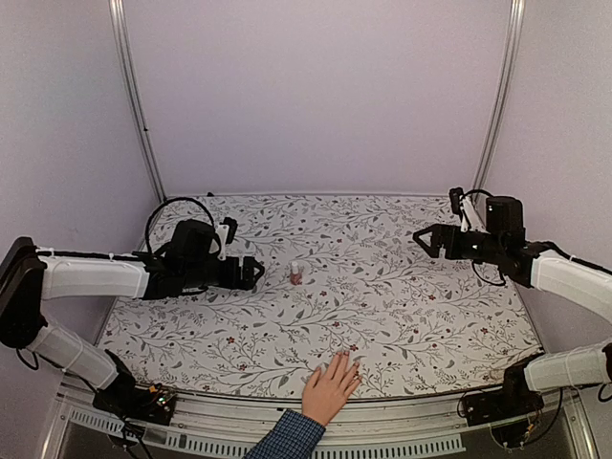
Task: Paint the nails
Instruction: Pick up the nail polish bottle from the center of the board.
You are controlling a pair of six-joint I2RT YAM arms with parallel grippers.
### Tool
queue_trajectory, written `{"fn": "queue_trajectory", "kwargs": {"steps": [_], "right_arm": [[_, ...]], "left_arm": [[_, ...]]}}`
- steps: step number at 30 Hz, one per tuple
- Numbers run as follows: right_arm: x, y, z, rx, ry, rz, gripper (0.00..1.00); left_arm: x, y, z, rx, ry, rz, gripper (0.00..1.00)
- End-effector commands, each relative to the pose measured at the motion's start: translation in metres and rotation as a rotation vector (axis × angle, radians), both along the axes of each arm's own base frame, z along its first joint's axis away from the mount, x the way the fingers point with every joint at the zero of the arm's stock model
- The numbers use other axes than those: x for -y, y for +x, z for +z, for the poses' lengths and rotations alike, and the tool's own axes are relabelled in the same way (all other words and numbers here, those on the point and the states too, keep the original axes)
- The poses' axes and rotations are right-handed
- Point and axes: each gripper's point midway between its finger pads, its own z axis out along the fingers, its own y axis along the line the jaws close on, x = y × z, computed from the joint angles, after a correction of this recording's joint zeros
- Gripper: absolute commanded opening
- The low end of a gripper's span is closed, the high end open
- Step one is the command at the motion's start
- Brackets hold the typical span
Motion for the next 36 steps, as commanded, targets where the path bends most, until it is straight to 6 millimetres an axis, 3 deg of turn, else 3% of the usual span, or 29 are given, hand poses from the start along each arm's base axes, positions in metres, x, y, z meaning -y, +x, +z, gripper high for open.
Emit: {"fn": "queue_trajectory", "kwargs": {"steps": [1,8,11,14,18,25,26,32,36], "right_arm": [[-0.012,0.004,0.016,0.027,-0.025,0.063,0.99],[-0.036,0.021,0.038,0.049,-0.049,0.130,0.99],[-0.056,0.029,0.052,0.076,-0.075,0.164,0.99],[-0.082,0.037,0.053,0.079,-0.116,0.204,0.99],[-0.123,0.042,0.047,0.081,-0.170,0.264,0.99],[-0.192,0.042,0.013,0.049,-0.254,0.373,0.99],[-0.201,0.042,0.016,0.058,-0.255,0.386,0.99],[-0.246,0.038,-0.003,0.050,-0.301,0.451,0.98],[-0.269,0.036,-0.026,0.026,-0.336,0.491,0.97]], "left_arm": [[0.019,0.004,0.022,0.064,-0.050,-0.047,1.00],[0.015,-0.003,0.043,0.123,-0.087,-0.057,1.00],[0.006,-0.009,0.063,0.182,-0.121,-0.040,1.00],[-0.007,-0.013,0.074,0.222,-0.142,-0.006,1.00],[-0.018,-0.019,0.080,0.235,-0.186,-0.024,1.00],[-0.030,-0.024,0.072,0.207,-0.215,-0.037,1.00],[-0.031,-0.025,0.070,0.205,-0.218,-0.034,1.00],[-0.037,-0.026,0.064,0.197,-0.235,-0.033,1.00],[-0.039,-0.026,0.061,0.190,-0.218,-0.042,1.00]]}}
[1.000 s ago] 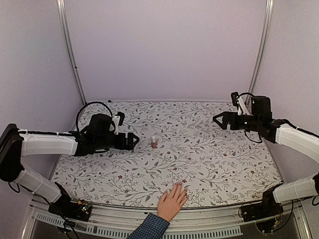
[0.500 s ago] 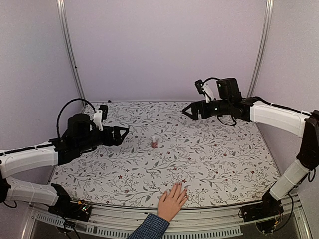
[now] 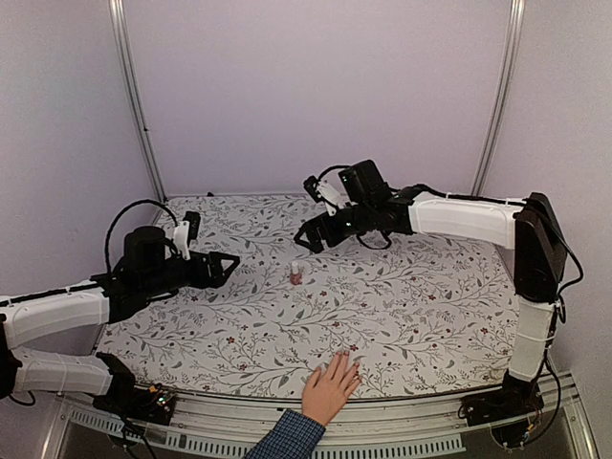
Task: Paint the nails
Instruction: Pick up the nail polish bottle from the center of the board.
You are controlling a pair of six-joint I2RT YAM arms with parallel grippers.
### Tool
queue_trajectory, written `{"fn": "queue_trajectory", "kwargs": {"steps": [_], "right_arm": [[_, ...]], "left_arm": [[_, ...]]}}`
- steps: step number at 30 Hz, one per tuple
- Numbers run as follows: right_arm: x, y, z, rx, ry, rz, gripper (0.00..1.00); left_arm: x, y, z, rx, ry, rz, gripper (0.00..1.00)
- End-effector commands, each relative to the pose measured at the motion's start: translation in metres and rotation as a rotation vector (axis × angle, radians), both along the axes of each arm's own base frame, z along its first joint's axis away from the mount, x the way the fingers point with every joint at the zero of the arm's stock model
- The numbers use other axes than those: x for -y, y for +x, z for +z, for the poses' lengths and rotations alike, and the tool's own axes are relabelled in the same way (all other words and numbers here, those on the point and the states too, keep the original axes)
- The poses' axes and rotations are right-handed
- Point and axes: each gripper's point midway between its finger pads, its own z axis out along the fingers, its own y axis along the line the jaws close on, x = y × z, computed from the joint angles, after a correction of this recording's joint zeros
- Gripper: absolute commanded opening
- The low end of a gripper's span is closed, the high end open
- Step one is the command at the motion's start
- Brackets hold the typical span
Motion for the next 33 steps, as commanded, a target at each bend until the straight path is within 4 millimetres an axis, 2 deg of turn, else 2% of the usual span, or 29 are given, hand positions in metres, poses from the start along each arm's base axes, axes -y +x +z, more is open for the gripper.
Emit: {"fn": "queue_trajectory", "kwargs": {"steps": [1,6,12,17,22,28,33], "right_arm": [[-0.021,0.001,-0.019,0.003,-0.059,0.022,0.96],[-0.037,0.000,-0.038,-0.015,-0.086,0.045,0.93],[-0.042,0.005,-0.066,-0.036,-0.125,0.042,0.88],[-0.044,0.006,-0.084,-0.053,-0.144,0.044,0.73],[-0.047,0.007,-0.093,-0.057,-0.146,0.048,0.63],[-0.049,0.009,-0.101,-0.062,-0.154,0.047,0.57],[-0.055,0.008,-0.110,-0.068,-0.164,0.052,0.45]], "left_arm": [[-0.002,0.000,0.005,0.022,-0.005,-0.015,1.00],[-0.003,0.001,0.005,0.023,-0.001,-0.008,1.00],[-0.007,0.005,0.005,0.024,0.014,0.011,1.00],[-0.008,0.007,0.001,0.016,0.025,0.013,1.00],[-0.009,0.007,-0.001,0.014,0.031,0.018,1.00],[-0.008,0.007,-0.003,0.012,0.033,0.015,1.00],[-0.008,0.008,-0.005,0.007,0.037,0.014,0.99]]}}
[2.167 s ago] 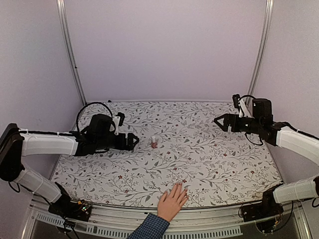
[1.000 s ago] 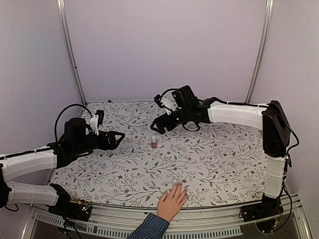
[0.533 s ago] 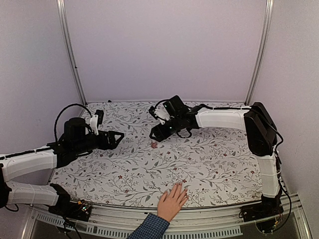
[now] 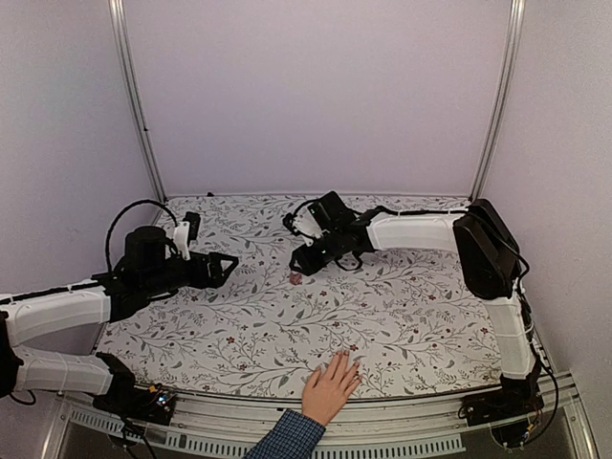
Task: Paint the nails
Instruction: Pick up the nail polish bottle from the center of the board.
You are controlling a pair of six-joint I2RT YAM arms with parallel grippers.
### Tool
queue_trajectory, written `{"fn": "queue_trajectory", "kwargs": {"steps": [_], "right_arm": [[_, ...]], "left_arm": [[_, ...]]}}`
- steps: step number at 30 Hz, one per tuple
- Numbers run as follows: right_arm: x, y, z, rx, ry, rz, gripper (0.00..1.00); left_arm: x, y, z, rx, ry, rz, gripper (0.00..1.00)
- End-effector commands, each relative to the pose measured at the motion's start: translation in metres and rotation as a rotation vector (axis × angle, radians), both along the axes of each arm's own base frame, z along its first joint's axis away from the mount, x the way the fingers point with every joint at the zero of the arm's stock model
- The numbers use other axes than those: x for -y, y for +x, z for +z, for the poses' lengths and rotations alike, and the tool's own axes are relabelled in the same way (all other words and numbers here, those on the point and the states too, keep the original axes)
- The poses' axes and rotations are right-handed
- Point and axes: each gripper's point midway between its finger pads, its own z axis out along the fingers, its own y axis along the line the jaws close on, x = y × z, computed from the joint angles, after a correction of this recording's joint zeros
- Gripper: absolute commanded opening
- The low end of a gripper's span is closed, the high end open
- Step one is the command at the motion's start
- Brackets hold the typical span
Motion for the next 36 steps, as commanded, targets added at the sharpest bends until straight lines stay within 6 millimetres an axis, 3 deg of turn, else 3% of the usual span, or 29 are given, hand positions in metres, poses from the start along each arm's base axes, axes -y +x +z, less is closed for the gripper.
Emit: {"fn": "queue_trajectory", "kwargs": {"steps": [1,11,18,21,26,28,31,36], "right_arm": [[-0.011,0.002,-0.005,0.025,-0.006,0.012,0.43],[-0.016,0.000,-0.016,0.023,-0.029,0.045,0.22],[-0.015,-0.004,-0.015,0.016,-0.033,0.057,0.01],[-0.012,-0.008,-0.006,0.020,-0.015,0.063,0.00],[-0.003,-0.020,0.028,0.050,0.038,0.073,0.00],[0.005,-0.026,0.048,0.075,0.059,0.068,0.00],[0.019,-0.035,0.059,0.084,0.064,0.056,0.00],[0.043,-0.053,0.093,0.122,0.097,0.038,0.00]], "left_arm": [[-0.002,0.004,-0.002,0.003,0.013,0.003,1.00],[-0.001,0.005,-0.008,-0.008,0.022,0.005,0.99],[-0.005,0.007,-0.008,-0.006,0.024,0.026,0.99],[-0.003,0.008,-0.006,-0.007,-0.004,0.035,0.98],[0.008,0.003,0.005,0.040,-0.011,0.009,0.98],[0.013,0.001,0.012,0.057,-0.018,-0.003,0.98],[0.021,-0.001,0.024,0.088,-0.029,-0.017,0.98],[0.033,-0.005,0.040,0.126,-0.046,-0.042,0.96]]}}
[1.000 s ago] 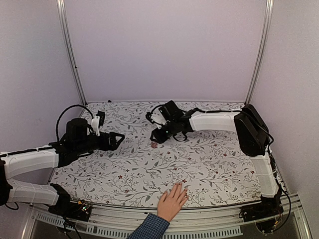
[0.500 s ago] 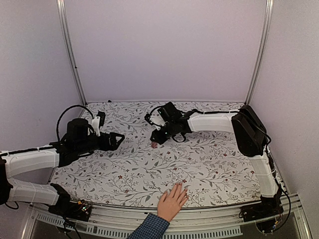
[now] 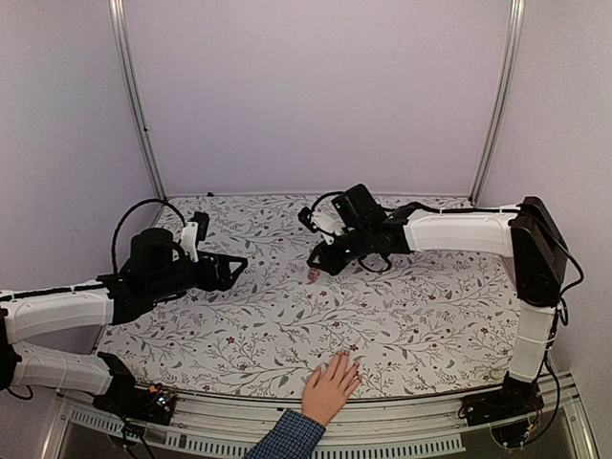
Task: Paint the nails
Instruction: Pick up the nail polish bottle from the center of the board.
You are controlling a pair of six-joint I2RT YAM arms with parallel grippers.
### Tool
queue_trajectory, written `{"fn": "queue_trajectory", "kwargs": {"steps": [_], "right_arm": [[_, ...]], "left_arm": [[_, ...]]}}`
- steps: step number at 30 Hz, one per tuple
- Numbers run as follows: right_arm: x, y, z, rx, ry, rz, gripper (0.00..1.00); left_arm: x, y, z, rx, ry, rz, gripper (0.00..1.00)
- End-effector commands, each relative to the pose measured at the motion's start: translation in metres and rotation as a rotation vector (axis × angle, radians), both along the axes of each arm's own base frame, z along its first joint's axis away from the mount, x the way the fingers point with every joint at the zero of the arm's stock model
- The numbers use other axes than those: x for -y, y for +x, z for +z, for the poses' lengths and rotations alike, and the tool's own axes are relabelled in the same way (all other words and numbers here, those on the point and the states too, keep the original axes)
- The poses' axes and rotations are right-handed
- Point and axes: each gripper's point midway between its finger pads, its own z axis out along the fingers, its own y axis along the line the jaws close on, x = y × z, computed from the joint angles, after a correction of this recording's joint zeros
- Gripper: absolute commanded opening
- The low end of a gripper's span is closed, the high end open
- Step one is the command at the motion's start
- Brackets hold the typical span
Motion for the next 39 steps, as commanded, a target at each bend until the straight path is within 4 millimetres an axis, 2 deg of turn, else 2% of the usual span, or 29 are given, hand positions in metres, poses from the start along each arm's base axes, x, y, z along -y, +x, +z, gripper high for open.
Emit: {"fn": "queue_trajectory", "kwargs": {"steps": [1,2,3,6,9,15,20,24,26,29,33,35,39], "right_arm": [[0.013,-0.012,0.050,0.077,0.080,-0.012,0.00],[0.018,-0.015,0.051,0.075,0.078,-0.018,0.00],[0.023,-0.019,0.061,0.087,0.090,-0.023,0.00],[0.038,-0.030,0.074,0.103,0.106,-0.037,0.00],[0.052,-0.041,0.081,0.084,0.130,-0.064,0.00],[0.066,-0.061,0.093,0.036,0.199,-0.083,0.00],[0.067,-0.092,0.112,0.022,0.303,0.028,0.00],[0.068,-0.118,0.131,0.044,0.361,0.164,0.00],[0.072,-0.118,0.136,0.061,0.358,0.156,0.00],[0.078,-0.103,0.142,0.072,0.336,0.051,0.00],[0.080,-0.081,0.131,0.012,0.290,-0.101,0.00],[0.078,-0.075,0.125,-0.015,0.288,-0.143,0.00],[0.075,-0.069,0.116,-0.032,0.289,-0.197,0.00]], "left_arm": [[0.014,0.002,0.037,0.097,-0.049,-0.016,0.96],[0.018,0.001,0.040,0.106,-0.047,-0.030,0.96],[0.024,0.000,0.042,0.116,-0.039,-0.045,0.96],[0.042,-0.005,0.048,0.144,-0.009,-0.089,0.95],[0.059,-0.006,0.051,0.176,0.025,-0.108,0.95],[0.102,-0.025,0.054,0.252,0.069,-0.204,0.94],[0.139,-0.066,0.063,0.336,-0.036,-0.457,0.94],[0.149,-0.090,0.066,0.382,-0.115,-0.594,0.90],[0.152,-0.092,0.063,0.376,-0.115,-0.596,0.88],[0.157,-0.088,0.061,0.392,-0.085,-0.538,0.84],[0.165,-0.070,0.053,0.414,0.017,-0.385,0.84],[0.172,-0.061,0.048,0.404,0.050,-0.337,0.83],[0.194,-0.056,0.037,0.402,0.062,-0.322,0.82]]}}
